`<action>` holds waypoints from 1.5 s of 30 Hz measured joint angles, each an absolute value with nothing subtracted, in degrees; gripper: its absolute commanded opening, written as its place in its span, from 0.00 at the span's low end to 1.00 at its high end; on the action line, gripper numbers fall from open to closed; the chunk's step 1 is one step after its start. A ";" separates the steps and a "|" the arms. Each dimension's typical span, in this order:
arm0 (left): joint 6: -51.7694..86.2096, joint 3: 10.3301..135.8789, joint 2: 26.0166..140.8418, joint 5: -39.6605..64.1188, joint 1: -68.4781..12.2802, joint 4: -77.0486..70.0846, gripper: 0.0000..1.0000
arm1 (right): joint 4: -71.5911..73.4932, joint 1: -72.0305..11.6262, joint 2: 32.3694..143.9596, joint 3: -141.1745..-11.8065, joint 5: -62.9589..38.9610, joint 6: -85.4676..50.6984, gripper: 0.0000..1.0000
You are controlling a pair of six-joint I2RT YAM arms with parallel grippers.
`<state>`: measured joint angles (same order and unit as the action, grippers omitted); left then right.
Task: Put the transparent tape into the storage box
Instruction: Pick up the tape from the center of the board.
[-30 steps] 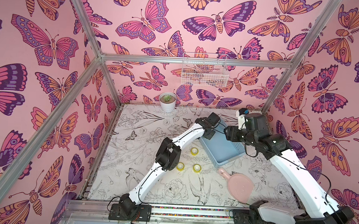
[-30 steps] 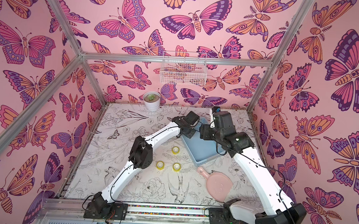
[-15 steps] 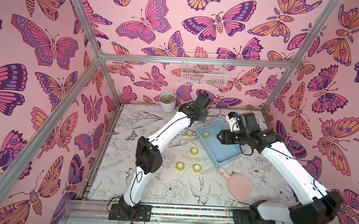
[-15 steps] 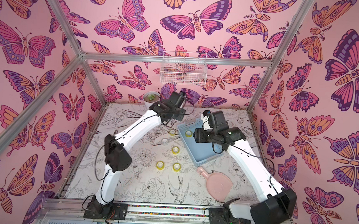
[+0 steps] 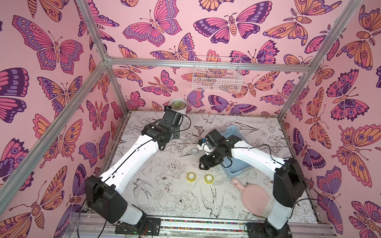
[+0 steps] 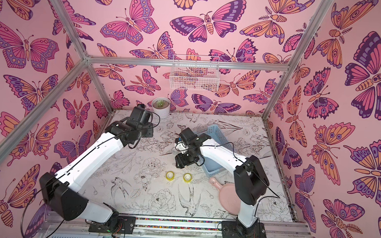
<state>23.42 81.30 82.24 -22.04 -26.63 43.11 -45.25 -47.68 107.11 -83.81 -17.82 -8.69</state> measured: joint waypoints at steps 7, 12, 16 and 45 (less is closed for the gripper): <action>27.38 72.12 76.12 -22.04 -26.63 43.05 0.40 | -43.55 -51.96 114.65 -84.77 -17.37 -8.64 0.61; 28.75 70.28 74.78 -21.89 -26.63 42.78 0.40 | -42.46 -52.40 116.09 -85.80 -16.19 -8.67 0.59; 28.95 70.22 74.67 -21.89 -26.63 41.82 0.40 | -42.00 -52.97 118.04 -88.99 -14.57 -8.51 0.58; 28.97 69.80 74.59 -21.74 -26.52 40.18 0.41 | -41.58 -55.16 120.66 -88.84 -10.39 -7.88 0.00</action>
<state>28.97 69.80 74.59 -21.74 -26.52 40.18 -41.58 -55.16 120.66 -88.84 -10.39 -7.88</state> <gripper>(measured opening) 0.406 0.060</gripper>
